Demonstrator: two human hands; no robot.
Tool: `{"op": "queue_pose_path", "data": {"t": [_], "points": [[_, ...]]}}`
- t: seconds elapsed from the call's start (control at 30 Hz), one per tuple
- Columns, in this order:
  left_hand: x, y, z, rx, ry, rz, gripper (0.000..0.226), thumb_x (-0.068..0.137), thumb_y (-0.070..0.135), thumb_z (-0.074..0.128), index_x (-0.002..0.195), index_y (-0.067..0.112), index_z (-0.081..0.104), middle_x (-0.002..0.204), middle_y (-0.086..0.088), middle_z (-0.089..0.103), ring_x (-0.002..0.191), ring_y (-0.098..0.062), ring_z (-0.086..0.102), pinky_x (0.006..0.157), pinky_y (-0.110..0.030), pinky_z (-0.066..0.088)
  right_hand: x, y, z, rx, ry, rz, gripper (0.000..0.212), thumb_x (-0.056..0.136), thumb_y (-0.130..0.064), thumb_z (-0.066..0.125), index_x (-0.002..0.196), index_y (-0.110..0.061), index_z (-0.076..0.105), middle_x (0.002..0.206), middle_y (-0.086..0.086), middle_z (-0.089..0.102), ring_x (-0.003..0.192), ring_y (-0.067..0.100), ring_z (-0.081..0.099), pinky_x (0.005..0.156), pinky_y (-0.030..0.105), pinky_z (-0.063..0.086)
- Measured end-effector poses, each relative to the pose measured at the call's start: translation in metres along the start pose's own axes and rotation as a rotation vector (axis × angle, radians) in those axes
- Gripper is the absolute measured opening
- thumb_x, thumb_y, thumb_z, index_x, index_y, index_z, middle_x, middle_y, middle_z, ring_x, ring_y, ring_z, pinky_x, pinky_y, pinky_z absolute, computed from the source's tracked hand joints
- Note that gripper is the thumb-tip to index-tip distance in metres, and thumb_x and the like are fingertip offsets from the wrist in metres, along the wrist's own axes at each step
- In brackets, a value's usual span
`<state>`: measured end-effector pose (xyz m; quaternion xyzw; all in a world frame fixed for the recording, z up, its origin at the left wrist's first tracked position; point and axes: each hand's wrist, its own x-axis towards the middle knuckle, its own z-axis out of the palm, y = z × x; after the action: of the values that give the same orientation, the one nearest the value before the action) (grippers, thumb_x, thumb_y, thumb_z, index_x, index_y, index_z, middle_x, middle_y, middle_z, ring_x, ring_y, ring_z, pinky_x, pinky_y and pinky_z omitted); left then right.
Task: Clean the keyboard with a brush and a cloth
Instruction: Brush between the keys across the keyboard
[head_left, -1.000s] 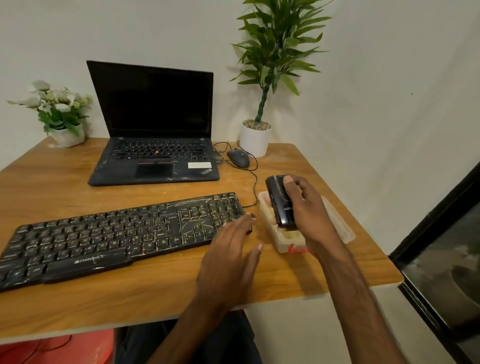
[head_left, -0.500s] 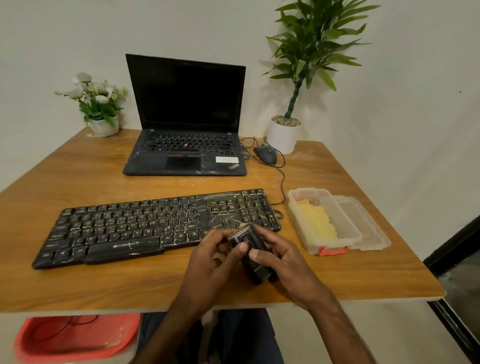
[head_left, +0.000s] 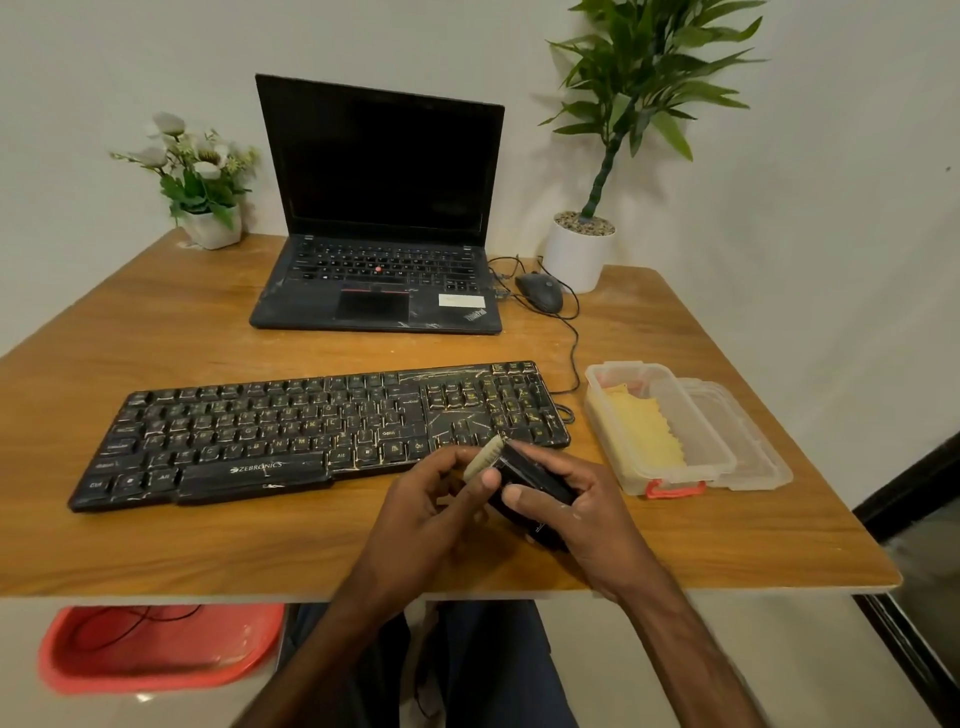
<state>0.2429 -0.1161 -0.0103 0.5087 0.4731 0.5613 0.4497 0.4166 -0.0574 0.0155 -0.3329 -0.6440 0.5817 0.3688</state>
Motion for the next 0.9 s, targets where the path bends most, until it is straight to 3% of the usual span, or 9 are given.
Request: {"op": "queue_pose_path", "data": {"t": [0.1, 0.17, 0.27, 0.4, 0.53, 0.67, 0.8, 0.9], "points": [[0.000, 0.002, 0.001, -0.041, 0.023, -0.010, 0.026, 0.093, 0.030, 0.065, 0.116, 0.020, 0.069, 0.077, 0.009, 0.068, 0.064, -0.003, 0.060, 0.056, -0.021, 0.049, 0.002, -0.003, -0.001, -0.052, -0.036, -0.001, 0.048, 0.080, -0.015, 0.074, 0.125, -0.025, 0.064, 0.114, -0.007, 0.071, 0.107, 0.015, 0.067, 0.085, 0.029, 0.056], [0.000, 0.004, 0.001, -0.078, 0.022, -0.015, 0.030, 0.090, 0.026, 0.065, 0.117, 0.013, 0.066, 0.076, 0.006, 0.069, 0.062, -0.004, 0.061, 0.055, -0.020, 0.049, 0.004, -0.005, -0.004, -0.029, -0.043, 0.037, 0.055, 0.080, -0.015, 0.078, 0.130, -0.028, 0.060, 0.110, 0.002, 0.070, 0.097, 0.022, 0.069, 0.077, 0.031, 0.058], [0.000, 0.004, -0.001, -0.143, 0.041, -0.030, 0.033, 0.088, 0.022, 0.066, 0.119, 0.010, 0.062, 0.080, -0.002, 0.070, 0.066, -0.010, 0.064, 0.056, -0.021, 0.051, 0.005, -0.007, -0.003, 0.049, 0.055, 0.070, 0.055, 0.071, -0.015, 0.084, 0.120, -0.021, 0.060, 0.106, 0.007, 0.070, 0.082, 0.023, 0.069, 0.065, 0.031, 0.057], [0.001, 0.002, -0.003, -0.155, 0.061, -0.063, 0.036, 0.083, 0.021, 0.072, 0.115, 0.010, 0.061, 0.090, -0.005, 0.072, 0.078, -0.021, 0.070, 0.062, -0.024, 0.056, 0.004, -0.007, 0.000, 0.182, 0.183, 0.095, 0.054, 0.066, -0.009, 0.085, 0.115, -0.016, 0.063, 0.111, 0.010, 0.066, 0.089, 0.021, 0.071, 0.070, 0.034, 0.059], [0.001, 0.001, -0.003, -0.102, 0.018, -0.080, 0.037, 0.079, 0.025, 0.073, 0.112, 0.010, 0.063, 0.097, -0.007, 0.074, 0.085, -0.022, 0.070, 0.077, -0.032, 0.059, 0.003, -0.011, -0.004, 0.039, 0.152, 0.107, 0.045, 0.067, -0.011, 0.087, 0.107, -0.014, 0.066, 0.099, 0.001, 0.072, 0.084, 0.019, 0.072, 0.065, 0.029, 0.058], [0.002, 0.000, -0.004, -0.068, -0.005, -0.101, 0.038, 0.079, 0.026, 0.074, 0.111, 0.010, 0.063, 0.095, -0.005, 0.074, 0.085, -0.021, 0.069, 0.078, -0.035, 0.057, 0.004, -0.010, -0.007, -0.016, 0.131, 0.154, 0.048, 0.062, -0.017, 0.089, 0.104, -0.011, 0.066, 0.090, -0.004, 0.074, 0.070, 0.018, 0.067, 0.059, 0.028, 0.056], [0.005, -0.003, -0.005, -0.035, -0.007, -0.108, 0.043, 0.076, 0.026, 0.077, 0.112, 0.008, 0.064, 0.099, -0.010, 0.073, 0.088, -0.021, 0.068, 0.078, -0.029, 0.058, 0.007, -0.006, -0.014, -0.076, 0.093, 0.181, 0.045, 0.063, -0.022, 0.089, 0.102, -0.013, 0.069, 0.102, 0.005, 0.070, 0.074, 0.016, 0.066, 0.055, 0.027, 0.055], [0.005, -0.005, -0.004, -0.030, -0.003, -0.105, 0.040, 0.078, 0.026, 0.078, 0.112, 0.008, 0.064, 0.098, -0.012, 0.073, 0.087, -0.023, 0.068, 0.074, -0.029, 0.057, 0.006, -0.006, -0.017, -0.090, 0.034, 0.165, 0.036, 0.071, -0.023, 0.085, 0.104, -0.020, 0.071, 0.102, -0.002, 0.070, 0.075, 0.012, 0.065, 0.054, 0.026, 0.052]]}}
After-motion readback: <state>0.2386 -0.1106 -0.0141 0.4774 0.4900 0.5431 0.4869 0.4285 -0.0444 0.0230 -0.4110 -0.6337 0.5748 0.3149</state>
